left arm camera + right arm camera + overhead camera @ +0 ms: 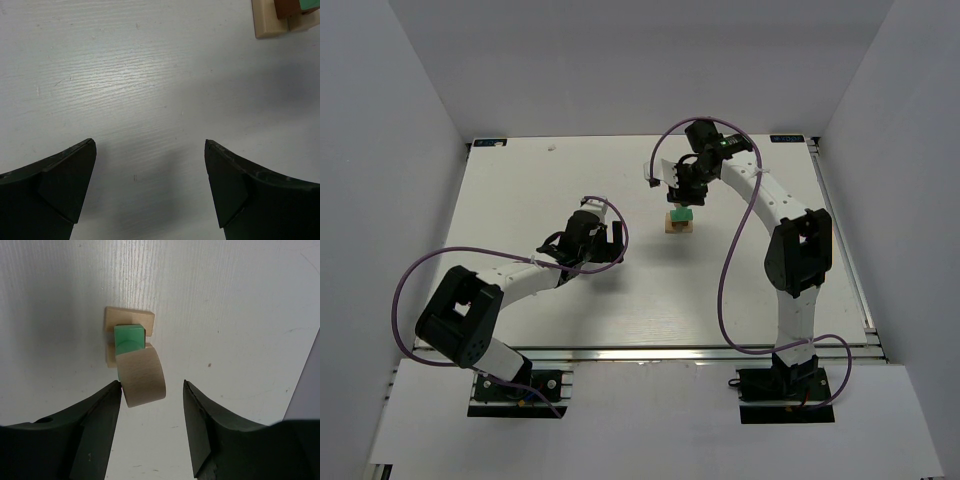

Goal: Build the wood block tower

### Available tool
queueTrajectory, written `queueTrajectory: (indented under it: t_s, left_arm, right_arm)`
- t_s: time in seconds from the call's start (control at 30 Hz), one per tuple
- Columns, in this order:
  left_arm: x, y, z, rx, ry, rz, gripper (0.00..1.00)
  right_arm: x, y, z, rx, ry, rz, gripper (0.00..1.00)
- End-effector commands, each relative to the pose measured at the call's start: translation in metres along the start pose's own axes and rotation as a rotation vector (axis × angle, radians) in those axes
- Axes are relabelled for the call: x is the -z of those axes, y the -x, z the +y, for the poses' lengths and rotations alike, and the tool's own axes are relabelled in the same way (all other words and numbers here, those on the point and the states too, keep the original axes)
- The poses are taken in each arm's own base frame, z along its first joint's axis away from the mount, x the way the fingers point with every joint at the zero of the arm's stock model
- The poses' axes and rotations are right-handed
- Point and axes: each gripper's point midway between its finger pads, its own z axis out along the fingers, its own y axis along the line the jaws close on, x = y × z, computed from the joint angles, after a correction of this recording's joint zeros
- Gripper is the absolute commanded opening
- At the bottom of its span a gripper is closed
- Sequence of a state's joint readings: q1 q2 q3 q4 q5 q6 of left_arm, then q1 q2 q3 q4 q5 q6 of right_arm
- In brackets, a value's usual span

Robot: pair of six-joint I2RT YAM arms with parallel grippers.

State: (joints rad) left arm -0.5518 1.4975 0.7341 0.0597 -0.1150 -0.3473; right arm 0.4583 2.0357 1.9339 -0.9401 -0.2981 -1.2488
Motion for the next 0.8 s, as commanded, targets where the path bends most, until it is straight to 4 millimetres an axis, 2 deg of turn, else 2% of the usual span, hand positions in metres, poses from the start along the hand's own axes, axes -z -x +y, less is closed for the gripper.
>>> queueTrajectory:
  t_s: [0.0, 0.23, 0.77]
  left_arm:
    - [0.0018, 0.0175, -0.0073, -0.004, -0.030, -0.039, 0.98]
    - [0.0021, 0.0171, -0.0077, -0.004, -0.033, -0.038, 0.98]
    - [0.0027, 0.0168, -0.0080, -0.005, -0.036, -0.038, 0.98]
  right_arm:
    - [-0.0019, 0.0089, -0.0009, 0.001, 0.003, -0.028, 0.58]
    - [-0.0041, 0.0109, -0.0081, -0.013, -0.022, -0.037, 0.58]
    - [-0.0044, 0.0105, -0.0092, -0.012, -0.028, -0.032, 0.59]
